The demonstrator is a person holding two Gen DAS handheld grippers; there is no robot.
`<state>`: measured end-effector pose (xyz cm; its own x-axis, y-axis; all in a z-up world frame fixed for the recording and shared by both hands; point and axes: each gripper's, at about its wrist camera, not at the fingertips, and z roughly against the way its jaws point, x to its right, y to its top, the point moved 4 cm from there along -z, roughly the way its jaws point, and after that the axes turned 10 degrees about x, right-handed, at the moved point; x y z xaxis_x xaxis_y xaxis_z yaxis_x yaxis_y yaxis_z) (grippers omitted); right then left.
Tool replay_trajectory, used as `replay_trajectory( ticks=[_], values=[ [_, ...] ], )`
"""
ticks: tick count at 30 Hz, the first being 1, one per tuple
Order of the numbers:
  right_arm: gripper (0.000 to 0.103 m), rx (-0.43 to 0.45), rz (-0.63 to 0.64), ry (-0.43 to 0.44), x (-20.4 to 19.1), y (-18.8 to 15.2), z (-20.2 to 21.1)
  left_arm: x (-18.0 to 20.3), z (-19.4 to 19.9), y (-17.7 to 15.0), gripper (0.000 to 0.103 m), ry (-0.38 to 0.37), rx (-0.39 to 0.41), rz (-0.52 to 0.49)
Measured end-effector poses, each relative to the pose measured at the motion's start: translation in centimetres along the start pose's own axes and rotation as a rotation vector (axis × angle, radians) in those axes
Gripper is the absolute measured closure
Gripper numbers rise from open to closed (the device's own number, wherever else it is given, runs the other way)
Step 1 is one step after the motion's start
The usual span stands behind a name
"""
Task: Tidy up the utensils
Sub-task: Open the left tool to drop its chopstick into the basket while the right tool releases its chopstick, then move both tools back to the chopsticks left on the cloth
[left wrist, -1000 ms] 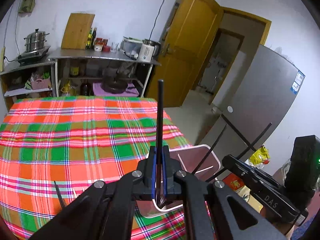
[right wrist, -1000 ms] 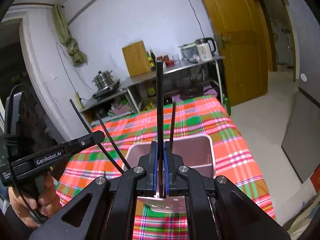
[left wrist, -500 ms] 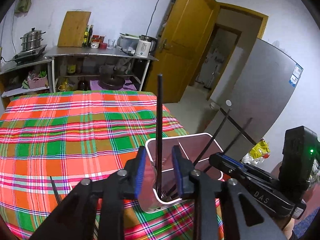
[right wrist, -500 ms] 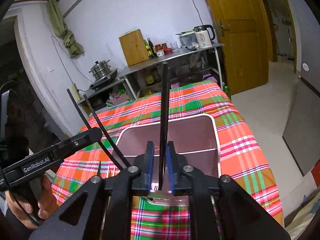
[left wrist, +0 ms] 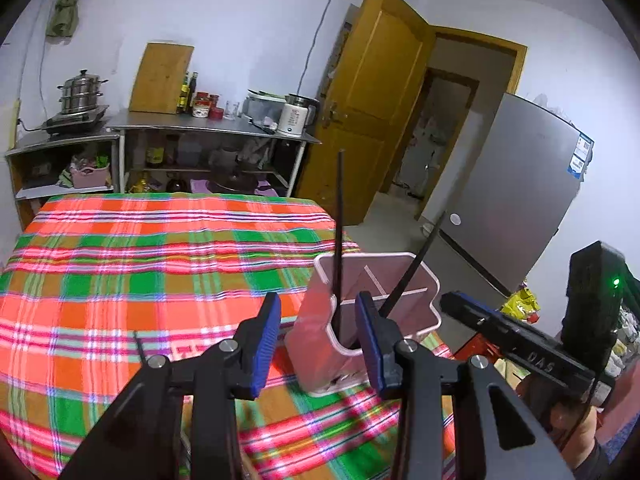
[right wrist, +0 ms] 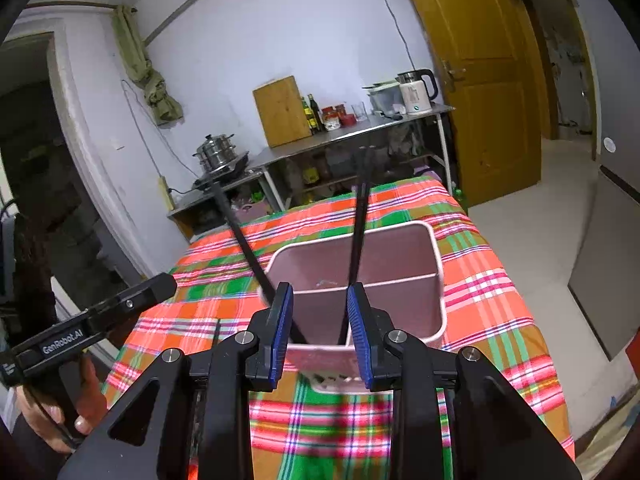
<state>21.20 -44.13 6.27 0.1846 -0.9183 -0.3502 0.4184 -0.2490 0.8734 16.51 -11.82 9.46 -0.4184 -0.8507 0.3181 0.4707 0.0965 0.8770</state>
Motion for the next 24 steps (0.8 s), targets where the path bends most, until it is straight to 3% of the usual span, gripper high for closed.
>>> replay_trajectory(
  ticks=[11, 24],
  values=[
    [0.074, 0.009, 0.087, 0.073, -3.9, -3.5, 1.3, -4.4, 3.7, -4.7, 0.063, 0.119, 0.0, 0.045],
    [0.074, -0.164, 0.099, 0.132, -6.3, -8.8, -1.0, -9.0, 4.6, -10.5, 0.063, 0.234, -0.113, 0.118]
  ],
)
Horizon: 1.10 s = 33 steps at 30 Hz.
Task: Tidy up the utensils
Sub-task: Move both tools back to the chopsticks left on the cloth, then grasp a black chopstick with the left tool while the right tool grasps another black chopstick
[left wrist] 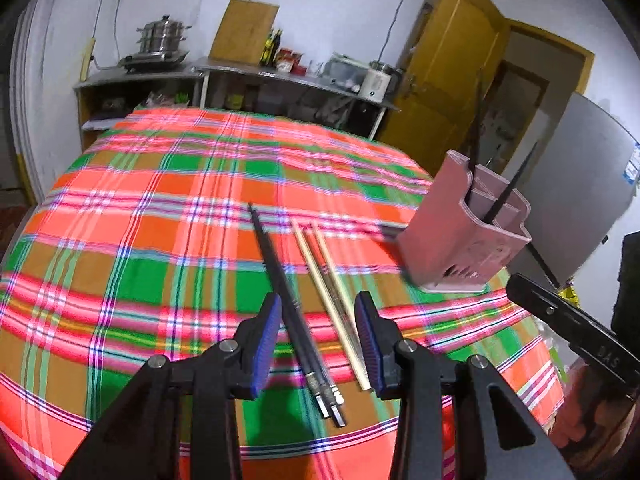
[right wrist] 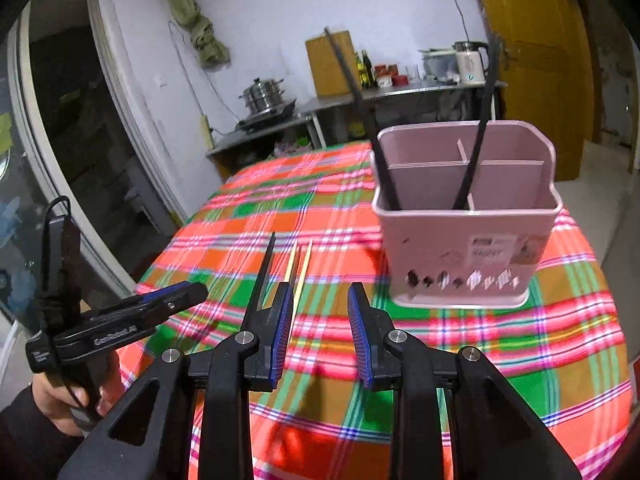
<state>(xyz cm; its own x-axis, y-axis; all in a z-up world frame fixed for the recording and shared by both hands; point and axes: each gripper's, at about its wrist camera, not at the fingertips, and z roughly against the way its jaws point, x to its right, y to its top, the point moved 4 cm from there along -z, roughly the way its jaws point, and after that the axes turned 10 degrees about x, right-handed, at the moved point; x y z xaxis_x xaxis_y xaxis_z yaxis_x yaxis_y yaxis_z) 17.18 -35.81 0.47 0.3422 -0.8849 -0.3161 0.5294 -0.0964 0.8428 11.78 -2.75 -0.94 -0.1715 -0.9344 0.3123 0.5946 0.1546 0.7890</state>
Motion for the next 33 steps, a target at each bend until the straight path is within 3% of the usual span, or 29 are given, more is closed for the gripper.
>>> replay_trajectory(
  ticks=[16, 22, 33],
  values=[
    [0.074, -0.092, 0.014, 0.032, -0.5, -2.0, -2.9, -3.0, -6.8, -1.7, 0.076, 0.101, -0.104, 0.015],
    [0.074, -0.106, 0.012, 0.033, -0.5, -2.1, -3.8, -2.9, -7.1, -1.6, 0.076, 0.122, -0.094, -0.006],
    [0.074, -0.124, 0.025, 0.056, -1.7, -2.2, -5.0, -4.1, -6.3, -1.8, 0.093, 0.169, -0.094, -0.005]
  ],
)
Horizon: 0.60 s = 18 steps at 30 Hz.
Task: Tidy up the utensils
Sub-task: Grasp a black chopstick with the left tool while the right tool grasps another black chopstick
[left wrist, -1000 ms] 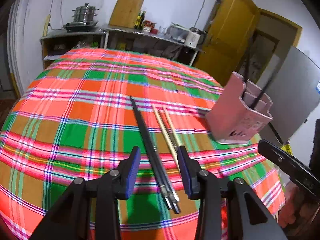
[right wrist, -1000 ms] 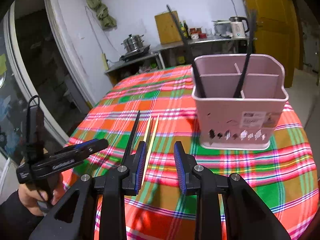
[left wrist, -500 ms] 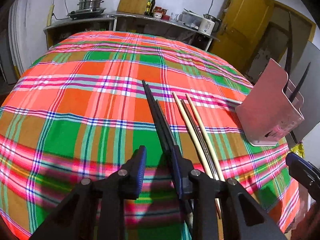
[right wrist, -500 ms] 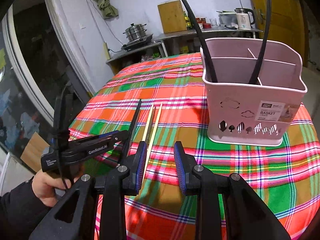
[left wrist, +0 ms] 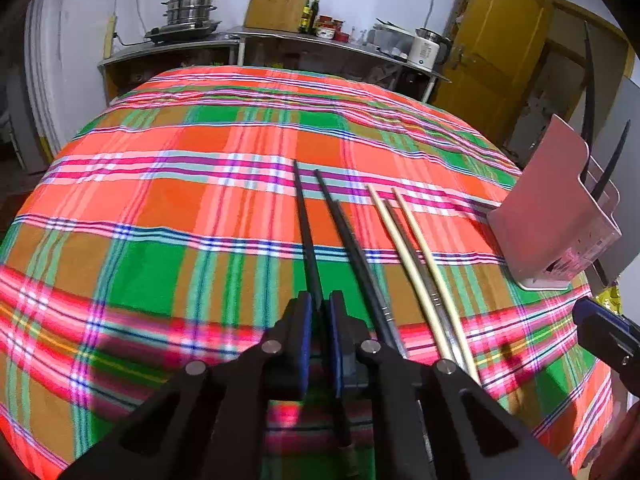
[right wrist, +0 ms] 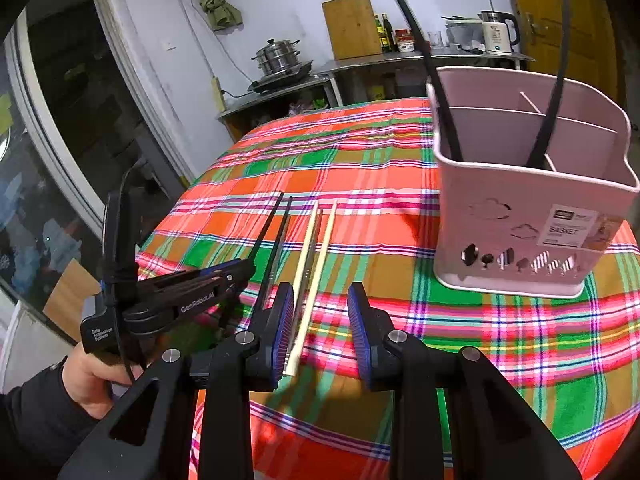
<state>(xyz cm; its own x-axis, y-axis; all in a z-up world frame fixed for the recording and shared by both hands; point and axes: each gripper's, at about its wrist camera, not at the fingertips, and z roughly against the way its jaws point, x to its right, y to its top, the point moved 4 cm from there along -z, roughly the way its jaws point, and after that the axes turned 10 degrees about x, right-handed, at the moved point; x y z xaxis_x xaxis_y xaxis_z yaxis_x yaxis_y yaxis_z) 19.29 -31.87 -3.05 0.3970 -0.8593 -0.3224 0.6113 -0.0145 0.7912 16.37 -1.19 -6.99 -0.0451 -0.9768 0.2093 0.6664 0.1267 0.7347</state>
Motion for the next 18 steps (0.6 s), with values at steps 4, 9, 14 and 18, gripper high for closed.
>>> replay_trajectory(
  ticks=[4, 9, 14, 18],
  values=[
    [0.074, -0.007, 0.012, 0.02, -0.9, 0.3, -1.3, -1.9, 0.7, -0.1, 0.095, 0.048, 0.009, 0.027],
    [0.074, -0.034, 0.026, 0.067, -2.9, 0.9, -4.5, -4.5, 1.6, -0.3, 0.096, 0.108, 0.015, 0.071],
    [0.079, -0.082, 0.046, 0.112, -4.9, 0.9, -8.2, -6.1, 2.1, -0.2, 0.096, 0.085, 0.007, 0.097],
    [0.082, -0.134, 0.056, 0.126, -5.7, 0.4, -11.2, -6.6, 1.9, 0.3, 0.094, 0.049, -0.001, 0.108]
  ],
)
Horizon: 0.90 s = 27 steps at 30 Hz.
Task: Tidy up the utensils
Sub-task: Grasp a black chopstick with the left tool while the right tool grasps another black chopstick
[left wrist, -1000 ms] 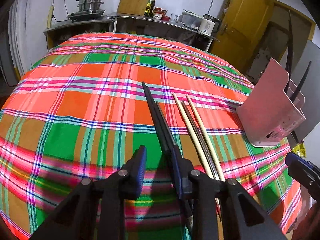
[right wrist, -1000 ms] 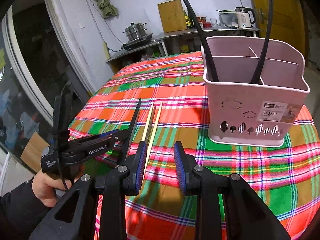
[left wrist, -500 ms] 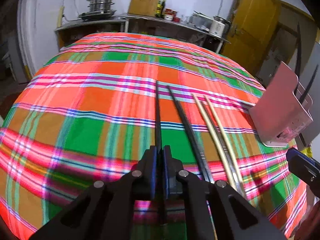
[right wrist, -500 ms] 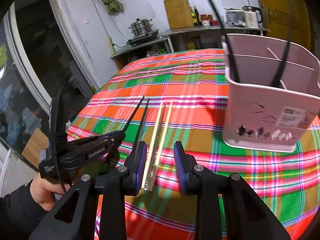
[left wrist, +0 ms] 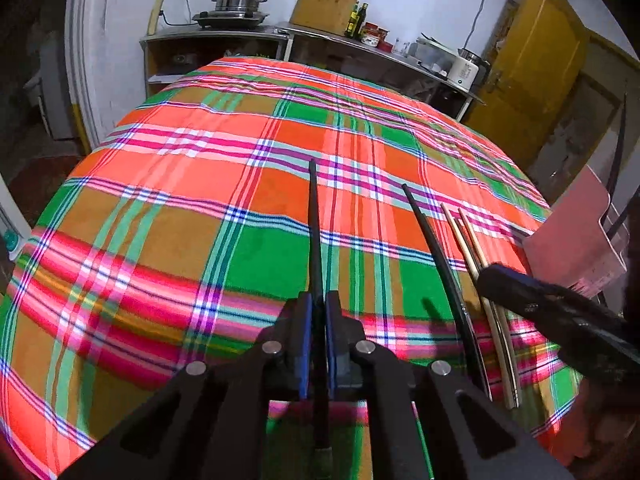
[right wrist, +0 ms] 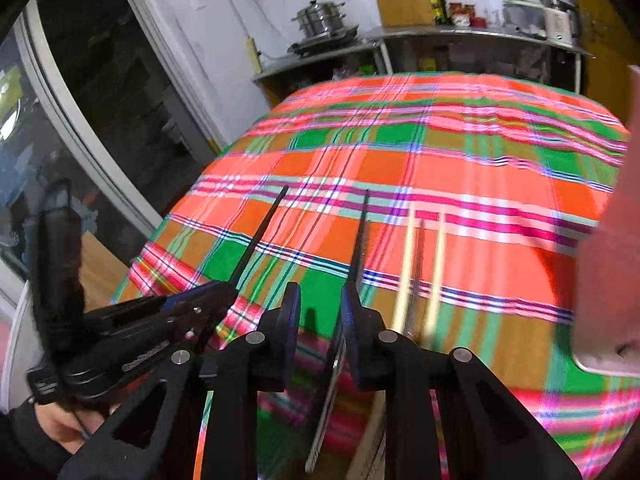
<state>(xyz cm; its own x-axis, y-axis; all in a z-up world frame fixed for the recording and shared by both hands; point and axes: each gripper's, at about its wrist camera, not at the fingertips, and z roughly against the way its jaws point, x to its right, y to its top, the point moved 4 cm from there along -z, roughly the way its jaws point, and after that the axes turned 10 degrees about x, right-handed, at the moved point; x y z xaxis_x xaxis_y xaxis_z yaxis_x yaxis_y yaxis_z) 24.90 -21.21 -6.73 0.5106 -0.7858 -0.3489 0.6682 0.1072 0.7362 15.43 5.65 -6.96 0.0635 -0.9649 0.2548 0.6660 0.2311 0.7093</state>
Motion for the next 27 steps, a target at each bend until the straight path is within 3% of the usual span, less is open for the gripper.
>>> replay_trajectory(
  ticks=[5, 15, 27],
  values=[
    [0.086, -0.04, -0.004, -0.014, 0.5, -0.3, -2.2, -0.4, -0.5, 0.9, 0.09, -0.023, 0.004, 0.006],
    [0.086, -0.061, 0.004, -0.067, 1.4, 0.0, -2.8, -0.2, -2.0, 1.8, 0.088, -0.054, -0.013, -0.014],
    [0.088, -0.076, 0.034, -0.148, 1.3, 1.6, -4.6, 1.1, -4.2, 3.4, 0.088, -0.035, -0.04, -0.143]
  ],
)
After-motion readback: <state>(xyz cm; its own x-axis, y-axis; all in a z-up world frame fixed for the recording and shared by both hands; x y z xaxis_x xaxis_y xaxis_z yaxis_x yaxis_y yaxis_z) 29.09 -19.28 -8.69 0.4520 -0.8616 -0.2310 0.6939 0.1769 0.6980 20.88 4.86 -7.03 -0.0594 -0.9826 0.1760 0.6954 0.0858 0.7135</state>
